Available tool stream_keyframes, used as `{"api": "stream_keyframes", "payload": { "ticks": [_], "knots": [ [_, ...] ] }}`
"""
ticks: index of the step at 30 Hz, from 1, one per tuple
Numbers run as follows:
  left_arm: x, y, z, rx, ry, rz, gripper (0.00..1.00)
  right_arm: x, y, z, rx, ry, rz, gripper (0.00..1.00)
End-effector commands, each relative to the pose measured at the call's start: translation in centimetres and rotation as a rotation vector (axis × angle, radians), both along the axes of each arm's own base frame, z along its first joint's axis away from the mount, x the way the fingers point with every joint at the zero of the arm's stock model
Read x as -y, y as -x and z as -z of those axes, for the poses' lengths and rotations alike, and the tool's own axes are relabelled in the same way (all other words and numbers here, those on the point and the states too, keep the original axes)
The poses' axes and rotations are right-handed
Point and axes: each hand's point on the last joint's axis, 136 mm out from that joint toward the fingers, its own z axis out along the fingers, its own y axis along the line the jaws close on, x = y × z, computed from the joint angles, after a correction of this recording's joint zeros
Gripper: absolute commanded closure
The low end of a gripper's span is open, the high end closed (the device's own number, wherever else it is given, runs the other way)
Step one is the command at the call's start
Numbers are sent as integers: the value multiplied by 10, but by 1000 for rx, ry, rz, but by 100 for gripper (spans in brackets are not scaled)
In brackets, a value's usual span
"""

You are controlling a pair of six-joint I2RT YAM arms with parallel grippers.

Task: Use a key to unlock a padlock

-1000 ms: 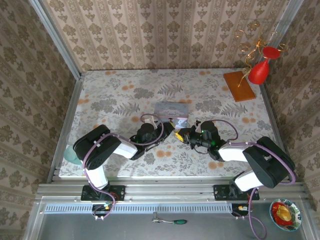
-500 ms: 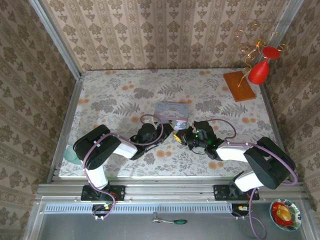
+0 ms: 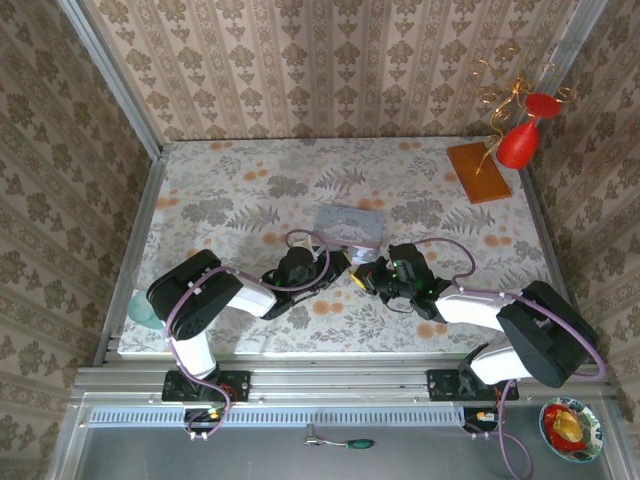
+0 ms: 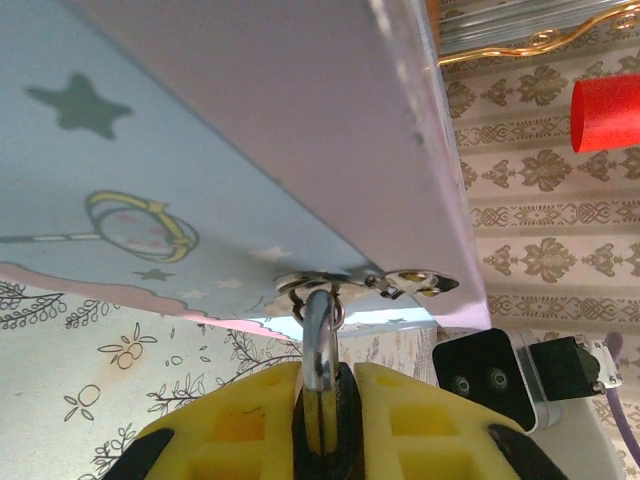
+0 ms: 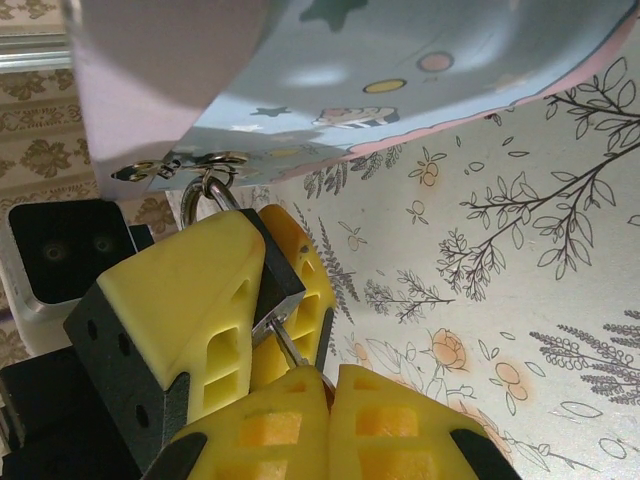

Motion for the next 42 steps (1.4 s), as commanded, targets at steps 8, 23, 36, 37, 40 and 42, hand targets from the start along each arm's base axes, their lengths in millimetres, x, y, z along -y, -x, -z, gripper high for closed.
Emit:
{"api": "stream_keyframes", "payload": {
  "ticks": [8,23,36,37,40,42],
  "knots": [
    [23,28,-7,29,-3,203,74,-8,-19,-20,91,-50,40,100],
    [4,-1,-7,68,-14,140,62,-1,-11,6,34,-5,50,100],
    [-1,-22,1,65,8,99,67,0,-9,16,18,4,52,100],
    [-1,-22,2,64,8,98,67,0,-9,16,18,4,52,100],
    [-1,-23,2,63,10,96,68,0,-9,18,18,2,56,100],
    [0,-24,0,69,18,97,72,-1,-10,19,19,-1,56,100]
  ]
}}
